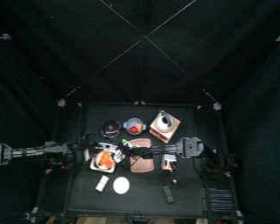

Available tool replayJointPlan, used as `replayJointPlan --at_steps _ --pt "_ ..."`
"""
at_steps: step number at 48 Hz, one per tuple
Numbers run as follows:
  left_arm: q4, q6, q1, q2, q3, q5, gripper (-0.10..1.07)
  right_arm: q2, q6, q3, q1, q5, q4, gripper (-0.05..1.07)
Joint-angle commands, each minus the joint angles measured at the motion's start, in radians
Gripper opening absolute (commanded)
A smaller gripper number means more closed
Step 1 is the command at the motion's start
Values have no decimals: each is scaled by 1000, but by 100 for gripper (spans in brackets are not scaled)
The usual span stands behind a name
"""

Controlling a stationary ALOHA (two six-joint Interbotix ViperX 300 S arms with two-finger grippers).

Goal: Grab pan

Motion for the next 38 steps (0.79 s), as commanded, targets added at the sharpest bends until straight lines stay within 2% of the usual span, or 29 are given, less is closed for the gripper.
replayJointPlan --at_steps 1,12,27,38 --pt "0 2 2 0 -14 -9 65 -23 -2 -21 0 5 0 84" --pt "0 2 2 0 -14 -8 65 -23 -2 -23 -2 21 0 67" --pt "0 2 2 2 -14 -8 65 -48 -9 -18 0 28 -2 54" --pt "0 2 2 2 -14 -6 65 -60 -8 -5 -2 32 -8 38"
